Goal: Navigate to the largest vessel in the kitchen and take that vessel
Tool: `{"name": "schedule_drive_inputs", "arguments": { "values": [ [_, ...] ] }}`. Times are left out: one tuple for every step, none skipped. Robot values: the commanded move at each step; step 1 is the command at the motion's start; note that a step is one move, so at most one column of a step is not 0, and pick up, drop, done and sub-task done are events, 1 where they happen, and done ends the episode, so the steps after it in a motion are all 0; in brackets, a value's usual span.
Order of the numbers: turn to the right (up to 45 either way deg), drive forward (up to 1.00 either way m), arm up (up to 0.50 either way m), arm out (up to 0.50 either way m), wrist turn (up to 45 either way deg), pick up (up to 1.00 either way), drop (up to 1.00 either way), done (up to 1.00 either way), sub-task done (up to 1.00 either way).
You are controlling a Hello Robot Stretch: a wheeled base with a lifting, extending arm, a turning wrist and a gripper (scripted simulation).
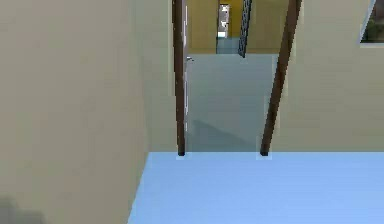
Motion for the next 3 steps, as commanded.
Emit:
{"name": "schedule_drive_inputs", "arguments": {
  "values": [
    [9.0,0.00,0.00,0.00,0.0,0.00,0.00,0.00,0.00],
    [0.0,1.00,0.00,0.00,0.0,0.00,0.00,0.00,0.00],
    [0.0,0.80,0.00,0.00,0.0,0.00,0.00,0.00,0.00]
  ]
}}
